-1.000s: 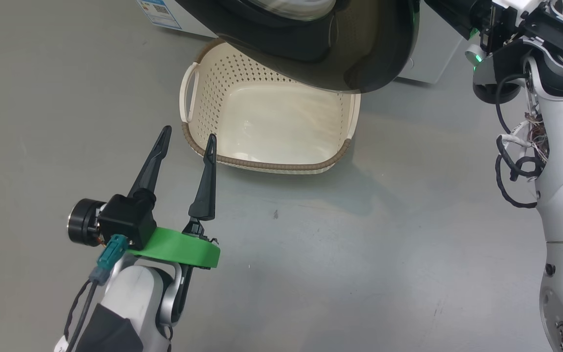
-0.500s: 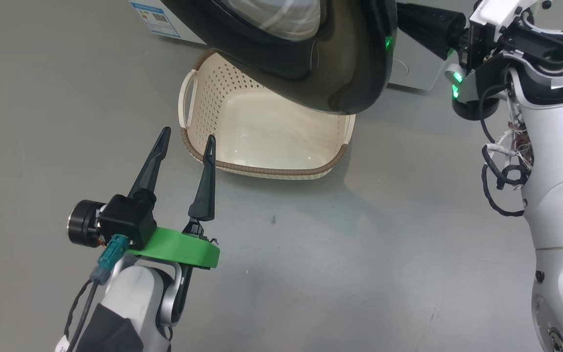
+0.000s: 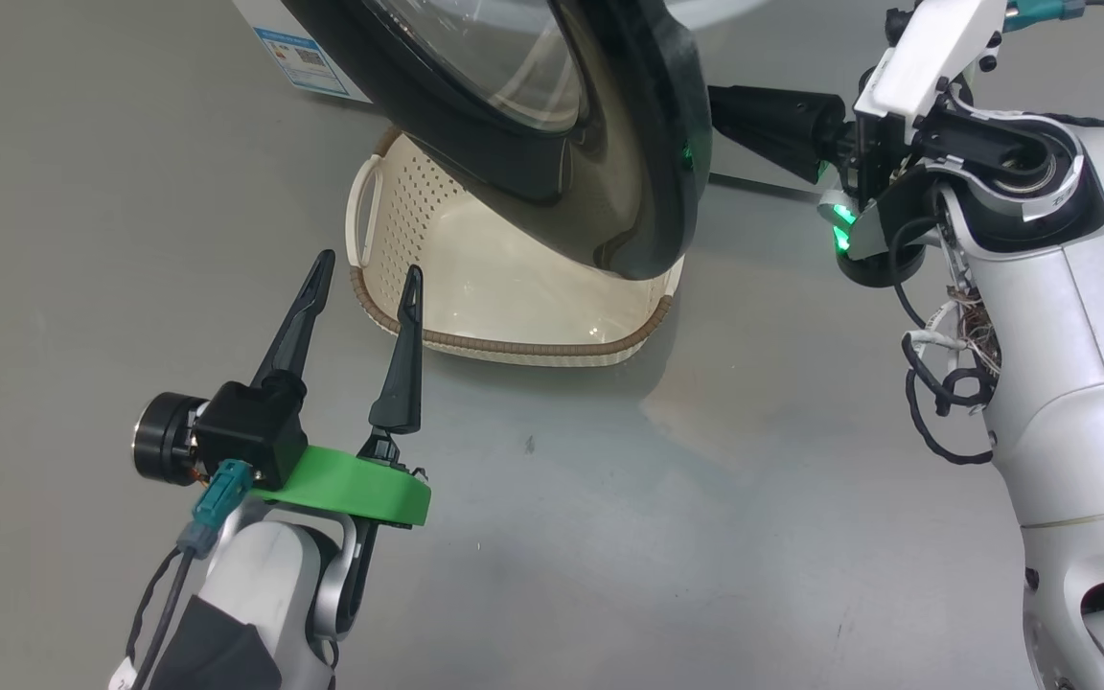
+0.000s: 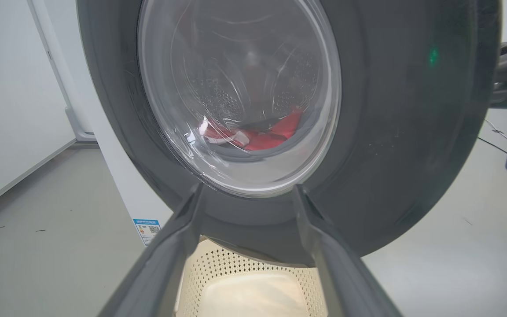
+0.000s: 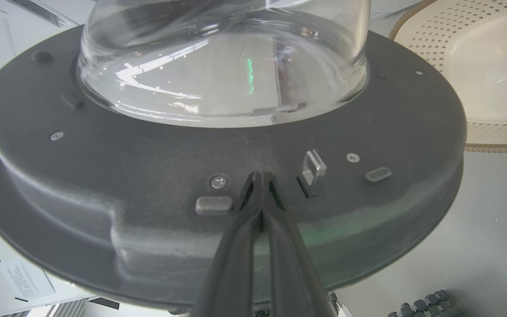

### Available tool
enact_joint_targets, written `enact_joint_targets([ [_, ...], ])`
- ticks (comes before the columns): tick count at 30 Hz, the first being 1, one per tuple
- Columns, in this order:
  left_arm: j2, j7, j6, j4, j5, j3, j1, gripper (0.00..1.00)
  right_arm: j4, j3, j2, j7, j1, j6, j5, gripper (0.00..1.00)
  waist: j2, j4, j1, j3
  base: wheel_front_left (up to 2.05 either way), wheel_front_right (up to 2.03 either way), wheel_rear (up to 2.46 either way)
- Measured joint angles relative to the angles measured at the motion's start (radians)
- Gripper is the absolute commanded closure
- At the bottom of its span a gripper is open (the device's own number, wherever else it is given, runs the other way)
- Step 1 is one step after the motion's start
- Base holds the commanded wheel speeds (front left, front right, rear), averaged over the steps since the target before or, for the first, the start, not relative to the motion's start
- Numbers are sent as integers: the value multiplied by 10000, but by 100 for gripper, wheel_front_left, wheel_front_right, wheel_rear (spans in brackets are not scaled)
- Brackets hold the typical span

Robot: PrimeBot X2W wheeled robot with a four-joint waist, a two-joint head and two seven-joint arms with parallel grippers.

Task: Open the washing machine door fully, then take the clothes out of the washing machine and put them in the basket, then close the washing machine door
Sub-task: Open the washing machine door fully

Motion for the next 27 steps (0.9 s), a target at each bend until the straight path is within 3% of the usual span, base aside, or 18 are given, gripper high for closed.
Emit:
enact_joint_targets([
  [11,0,0,0,19,4,-2,2,0,-410,723,33,255,365,-73,221,100,0,-45,0,-97,0,0,0],
  [27,0,0,0,8,13,-23,5,0,-1350,2263,21,236,806,-77,1703,100,0,84,0,-50,0,0,0],
])
